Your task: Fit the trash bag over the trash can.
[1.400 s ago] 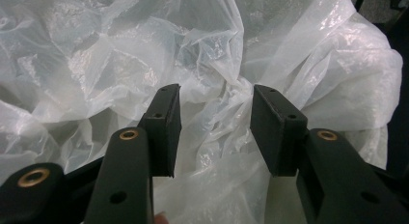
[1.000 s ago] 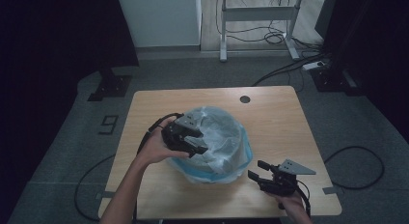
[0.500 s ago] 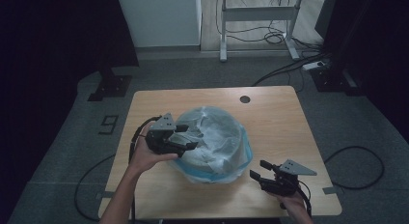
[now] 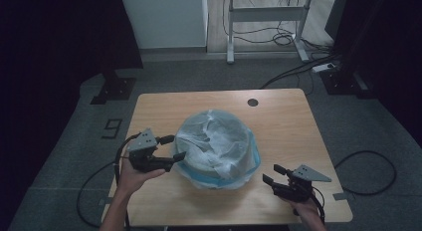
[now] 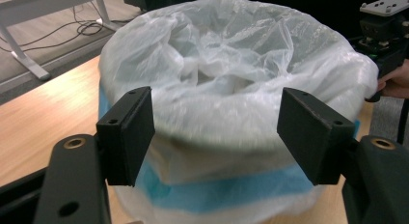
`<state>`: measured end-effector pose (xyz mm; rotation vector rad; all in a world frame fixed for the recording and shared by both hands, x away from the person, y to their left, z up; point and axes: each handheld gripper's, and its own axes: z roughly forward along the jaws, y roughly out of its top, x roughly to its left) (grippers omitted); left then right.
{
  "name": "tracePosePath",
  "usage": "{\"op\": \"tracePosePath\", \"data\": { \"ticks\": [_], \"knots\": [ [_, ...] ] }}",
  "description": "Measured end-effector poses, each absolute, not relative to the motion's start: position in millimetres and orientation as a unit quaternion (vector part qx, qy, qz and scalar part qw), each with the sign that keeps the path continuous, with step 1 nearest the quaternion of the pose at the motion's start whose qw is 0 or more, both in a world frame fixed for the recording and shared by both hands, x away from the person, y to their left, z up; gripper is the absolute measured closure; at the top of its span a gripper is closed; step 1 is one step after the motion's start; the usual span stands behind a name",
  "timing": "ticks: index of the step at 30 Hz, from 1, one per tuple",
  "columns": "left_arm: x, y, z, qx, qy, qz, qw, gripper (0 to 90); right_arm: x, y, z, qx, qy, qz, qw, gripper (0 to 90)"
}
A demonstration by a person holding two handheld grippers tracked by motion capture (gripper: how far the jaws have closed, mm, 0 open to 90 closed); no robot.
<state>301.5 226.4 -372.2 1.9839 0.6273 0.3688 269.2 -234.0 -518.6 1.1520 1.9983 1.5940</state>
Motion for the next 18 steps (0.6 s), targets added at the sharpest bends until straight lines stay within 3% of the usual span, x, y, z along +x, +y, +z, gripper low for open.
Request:
{"op": "tracePosePath", "data": {
  "ticks": [18],
  "knots": [
    [270.5,276.5,-432.2,0.805,0.319,0.157,0.475,28.7,269.7,-244.5,-522.5,0.416,0.702,0.549,0.182,33.8]
  ]
}}
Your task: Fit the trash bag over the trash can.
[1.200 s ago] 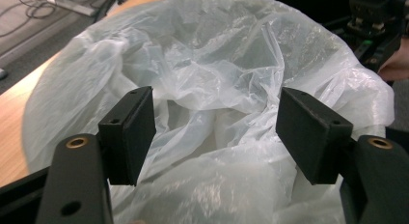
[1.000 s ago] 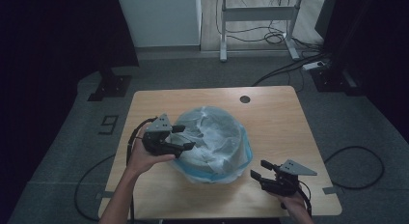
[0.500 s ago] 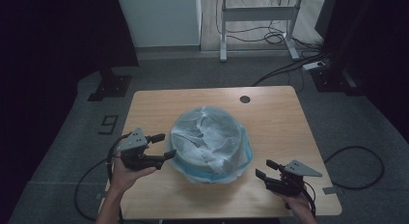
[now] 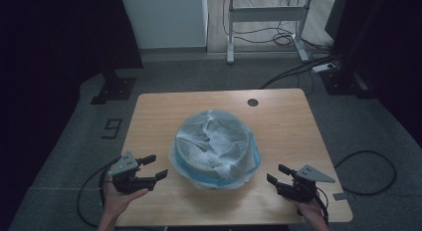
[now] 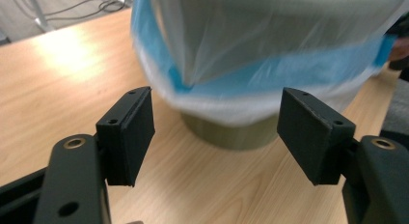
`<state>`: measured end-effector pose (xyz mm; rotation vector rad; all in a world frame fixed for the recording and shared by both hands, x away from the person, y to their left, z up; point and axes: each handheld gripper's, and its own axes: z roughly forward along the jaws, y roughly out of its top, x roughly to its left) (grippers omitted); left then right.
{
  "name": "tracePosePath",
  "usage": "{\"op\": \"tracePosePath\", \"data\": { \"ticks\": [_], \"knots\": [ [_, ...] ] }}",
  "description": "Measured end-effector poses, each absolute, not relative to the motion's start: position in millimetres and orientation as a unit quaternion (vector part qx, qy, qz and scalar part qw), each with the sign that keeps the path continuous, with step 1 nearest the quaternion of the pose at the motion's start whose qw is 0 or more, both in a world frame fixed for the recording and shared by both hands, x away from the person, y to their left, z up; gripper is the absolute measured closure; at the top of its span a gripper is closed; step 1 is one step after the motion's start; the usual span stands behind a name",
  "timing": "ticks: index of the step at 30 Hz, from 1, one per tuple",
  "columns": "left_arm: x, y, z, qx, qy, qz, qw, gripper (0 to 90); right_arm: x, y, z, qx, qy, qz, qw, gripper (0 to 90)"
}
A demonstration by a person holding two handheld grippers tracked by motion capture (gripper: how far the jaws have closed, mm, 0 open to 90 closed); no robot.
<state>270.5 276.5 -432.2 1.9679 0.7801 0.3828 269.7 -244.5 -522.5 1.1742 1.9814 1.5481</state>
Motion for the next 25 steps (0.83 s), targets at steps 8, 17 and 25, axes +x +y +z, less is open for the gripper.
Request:
{"op": "tracePosePath", "data": {
  "ticks": [8,17,25],
  "knots": [
    [267.9,287.2,-460.3,0.804,0.343,0.148,0.463,28.8,270.4,-246.8,-524.1,0.419,0.702,0.545,0.185,33.7],
    [270.2,287.1,-471.2,0.803,0.349,0.141,0.461,28.9,270.7,-248.3,-524.5,0.422,0.702,0.542,0.188,33.6],
    [272.5,286.6,-471.8,0.803,0.350,0.140,0.461,28.9,271.3,-248.9,-524.9,0.421,0.703,0.542,0.189,33.5]
  ]
}}
